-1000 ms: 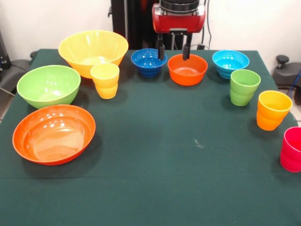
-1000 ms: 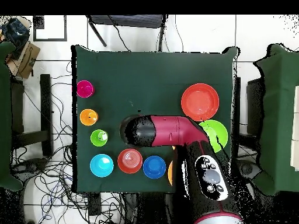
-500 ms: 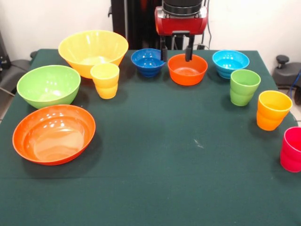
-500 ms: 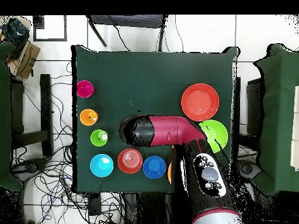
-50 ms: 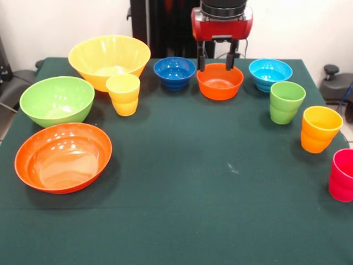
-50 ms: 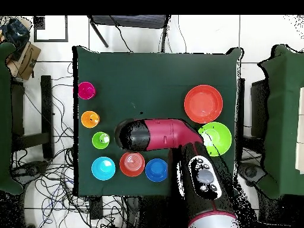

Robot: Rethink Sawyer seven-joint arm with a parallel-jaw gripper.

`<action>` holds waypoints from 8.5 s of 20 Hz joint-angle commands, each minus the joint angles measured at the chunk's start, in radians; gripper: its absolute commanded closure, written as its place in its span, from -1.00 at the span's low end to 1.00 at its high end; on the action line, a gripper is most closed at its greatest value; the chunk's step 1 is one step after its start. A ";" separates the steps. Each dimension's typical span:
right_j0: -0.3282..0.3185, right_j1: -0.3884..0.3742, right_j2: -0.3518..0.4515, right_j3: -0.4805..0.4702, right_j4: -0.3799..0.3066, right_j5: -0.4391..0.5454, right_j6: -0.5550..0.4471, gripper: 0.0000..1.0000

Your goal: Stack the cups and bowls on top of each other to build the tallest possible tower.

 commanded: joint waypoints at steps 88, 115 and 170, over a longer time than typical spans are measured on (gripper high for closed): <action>0.159 0.147 -0.148 0.072 -0.010 -0.197 0.122 -1.00; 0.174 0.241 -0.149 0.037 -0.011 -0.282 0.136 -1.00; 0.243 0.431 -0.216 0.170 0.021 -0.620 0.220 -1.00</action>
